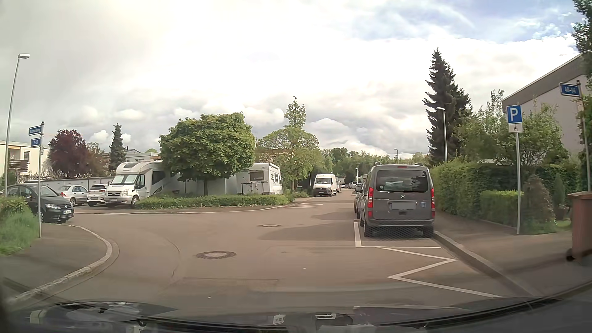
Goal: Follow the waypoints while adhering to traffic rules and regulations
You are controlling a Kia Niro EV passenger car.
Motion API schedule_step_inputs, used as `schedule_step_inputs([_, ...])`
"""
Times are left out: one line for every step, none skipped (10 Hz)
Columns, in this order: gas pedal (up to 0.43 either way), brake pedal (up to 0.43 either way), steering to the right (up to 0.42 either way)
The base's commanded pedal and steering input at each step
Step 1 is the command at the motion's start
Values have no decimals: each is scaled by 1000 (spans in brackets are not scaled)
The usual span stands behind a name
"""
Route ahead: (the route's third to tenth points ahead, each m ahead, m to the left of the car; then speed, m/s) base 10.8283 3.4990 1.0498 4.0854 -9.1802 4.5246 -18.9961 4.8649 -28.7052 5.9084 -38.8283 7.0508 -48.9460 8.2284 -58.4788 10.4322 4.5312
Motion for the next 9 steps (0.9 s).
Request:
schedule_step_inputs([0, 0, -72])
schedule_step_inputs([0, 0, -57])
schedule_step_inputs([0, 0, -38])
schedule_step_inputs([0, 0, -24])
schedule_step_inputs([0, 12, -18])
schedule_step_inputs([0, 49, -16])
schedule_step_inputs([0, 98, -16])
schedule_step_inputs([0, 110, -15])
schedule_step_inputs([0, 122, -13])
